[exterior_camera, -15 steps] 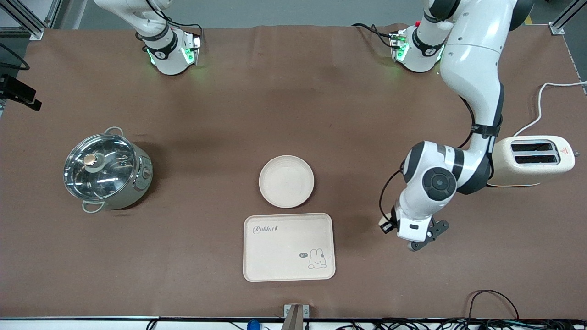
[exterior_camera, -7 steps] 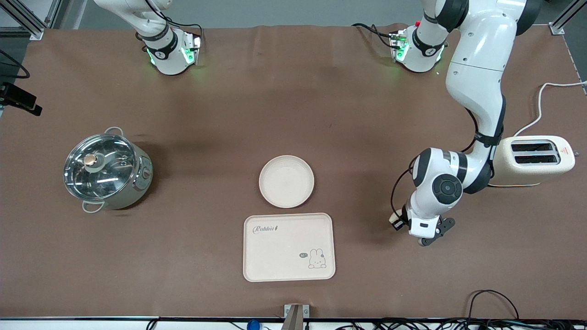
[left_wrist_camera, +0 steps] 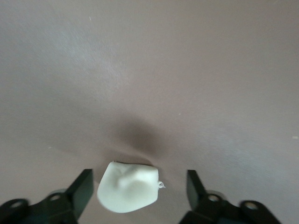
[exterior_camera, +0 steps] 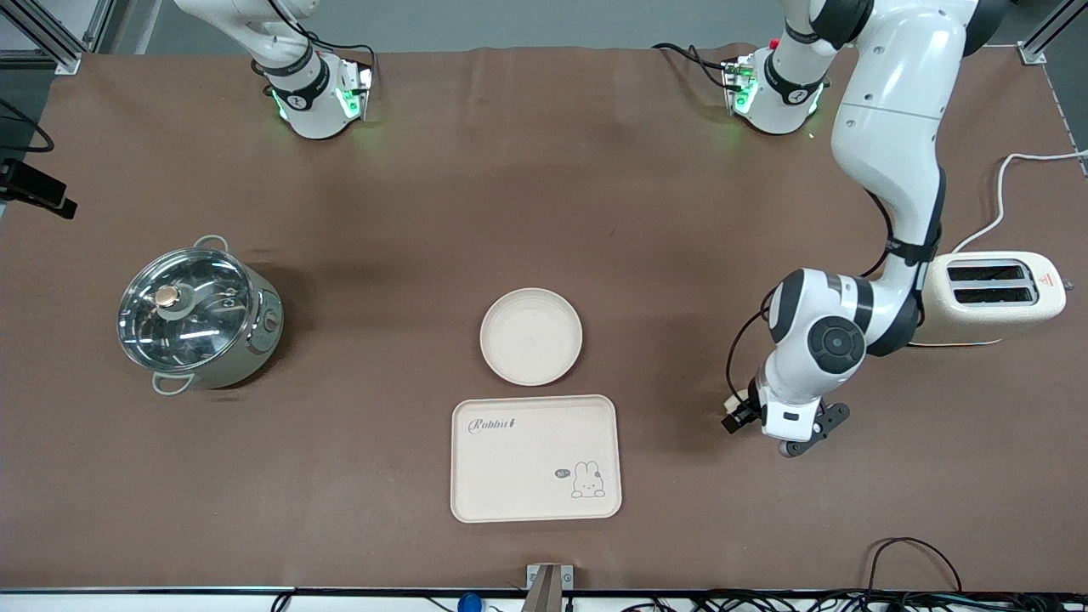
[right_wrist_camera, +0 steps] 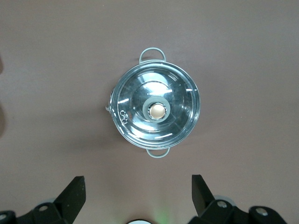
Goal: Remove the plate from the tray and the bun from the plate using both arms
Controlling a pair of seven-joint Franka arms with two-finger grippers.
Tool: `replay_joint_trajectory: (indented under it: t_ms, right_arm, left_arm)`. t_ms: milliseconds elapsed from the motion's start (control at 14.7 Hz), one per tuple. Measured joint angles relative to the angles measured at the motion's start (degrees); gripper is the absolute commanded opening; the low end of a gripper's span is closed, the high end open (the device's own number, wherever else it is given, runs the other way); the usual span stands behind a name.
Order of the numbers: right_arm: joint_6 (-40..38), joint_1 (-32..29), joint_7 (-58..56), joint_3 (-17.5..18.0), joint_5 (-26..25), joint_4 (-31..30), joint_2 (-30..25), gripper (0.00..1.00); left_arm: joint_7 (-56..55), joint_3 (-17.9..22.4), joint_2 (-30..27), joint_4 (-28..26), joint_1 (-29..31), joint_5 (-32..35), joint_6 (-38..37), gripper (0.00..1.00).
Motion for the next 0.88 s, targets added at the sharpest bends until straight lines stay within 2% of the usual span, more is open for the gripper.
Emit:
replay_joint_trajectory:
  t_ms: [136, 407, 679, 882]
  right_arm:
    - [-0.02, -0.58, 0.05, -0.1, 0.14, 0.52, -0.02, 1.0]
    - [-0.04, -1.77, -0.04, -0.58, 0.89, 1.31, -0.03, 1.0]
    - [-0.03, -1.73, -0.06, -0.46, 1.38, 1.39, 0.04, 1.0]
    - [-0.14, -0.74, -0.34, -0.15, 1.79, 1.2, 1.73, 0.98]
  left_arm:
    - [0.3, 0.01, -3.32, 0.16, 0.08, 0.0, -2.88, 1.0]
    - [4.35, 0.11, -14.42, 1.0, 1.53, 0.0, -16.77, 1.0]
    - [13.21, 0.21, -27.1, 1.14, 3.22, 0.09, -28.16, 1.0]
    - [20.01, 0.26, -34.35, 1.24, 4.09, 0.51, -35.55, 1.0]
